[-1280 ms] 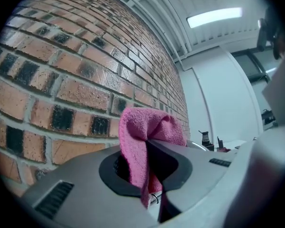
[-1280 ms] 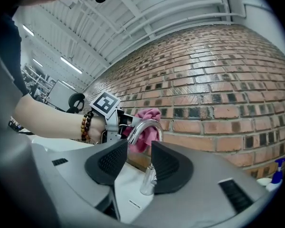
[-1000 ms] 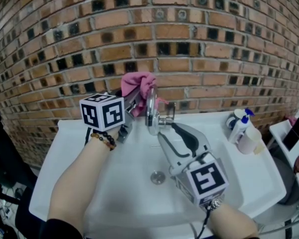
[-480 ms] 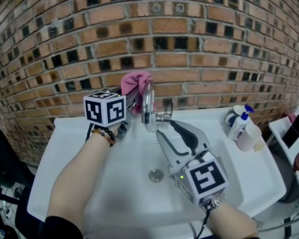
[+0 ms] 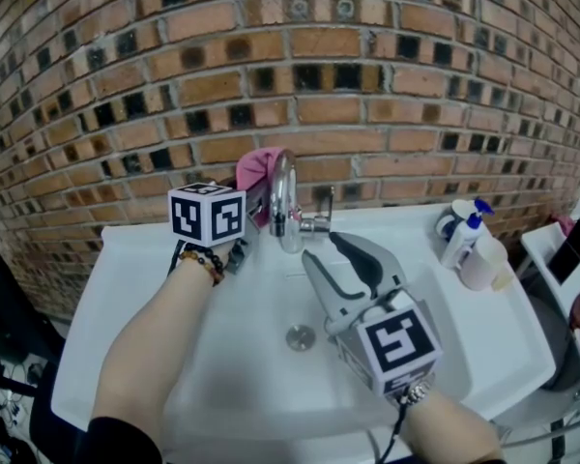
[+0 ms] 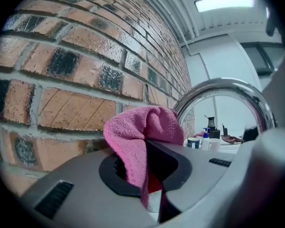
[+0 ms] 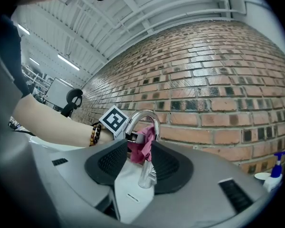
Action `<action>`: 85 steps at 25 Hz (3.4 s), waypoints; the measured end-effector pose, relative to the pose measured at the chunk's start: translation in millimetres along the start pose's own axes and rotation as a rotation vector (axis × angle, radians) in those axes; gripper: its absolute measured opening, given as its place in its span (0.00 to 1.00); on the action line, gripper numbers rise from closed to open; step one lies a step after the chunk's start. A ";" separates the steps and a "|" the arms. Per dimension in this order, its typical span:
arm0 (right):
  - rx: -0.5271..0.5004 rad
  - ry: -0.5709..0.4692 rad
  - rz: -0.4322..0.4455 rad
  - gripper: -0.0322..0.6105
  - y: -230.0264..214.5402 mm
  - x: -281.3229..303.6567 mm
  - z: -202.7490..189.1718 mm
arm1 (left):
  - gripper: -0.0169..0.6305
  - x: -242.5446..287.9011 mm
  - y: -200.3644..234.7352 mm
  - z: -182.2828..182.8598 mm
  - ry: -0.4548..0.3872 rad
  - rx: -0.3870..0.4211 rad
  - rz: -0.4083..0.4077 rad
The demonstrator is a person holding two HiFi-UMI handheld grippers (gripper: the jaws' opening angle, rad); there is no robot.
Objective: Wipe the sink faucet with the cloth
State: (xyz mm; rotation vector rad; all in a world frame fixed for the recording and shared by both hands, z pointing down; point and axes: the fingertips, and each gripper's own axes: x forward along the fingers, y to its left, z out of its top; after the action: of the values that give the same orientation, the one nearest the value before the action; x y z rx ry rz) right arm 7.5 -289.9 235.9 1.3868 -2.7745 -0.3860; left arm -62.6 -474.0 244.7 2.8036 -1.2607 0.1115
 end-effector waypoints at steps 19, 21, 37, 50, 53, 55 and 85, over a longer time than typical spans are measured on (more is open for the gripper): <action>0.003 0.027 -0.004 0.32 -1.5 2.0 -8.2 | 0.07 -2.2 -0.6 -40.1 0.082 0.051 0.023; 0.003 0.029 -0.005 0.32 -1.8 1.6 -8.9 | 0.07 -4.4 0.0 -45.2 0.089 0.050 0.029; 0.010 0.045 -0.014 0.32 -5.8 3.1 -13.6 | 0.07 -16.5 -7.5 -81.6 0.129 -0.002 0.029; 0.015 0.063 -0.036 0.32 -11.7 3.5 -17.4 | 0.07 -22.5 -16.6 -107.4 0.176 -0.033 0.017; 0.018 0.064 -0.038 0.32 -13.1 1.9 -19.2 | 0.07 -22.1 -19.5 -114.4 0.191 -0.031 0.019; 0.023 0.079 -0.037 0.32 -11.9 1.5 -19.6 | 0.07 -22.6 -21.1 -117.1 0.200 -0.030 0.017; 0.057 0.027 -0.095 0.32 -35.1 -7.9 -14.0 | 0.07 -16.6 -79.4 -125.0 0.219 0.007 -0.067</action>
State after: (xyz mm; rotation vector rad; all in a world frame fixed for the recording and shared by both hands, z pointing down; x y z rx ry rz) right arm 41.6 -306.9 242.3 1.5281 -2.7267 -0.2901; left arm -19.0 -397.9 365.2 2.7441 -1.1177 0.4081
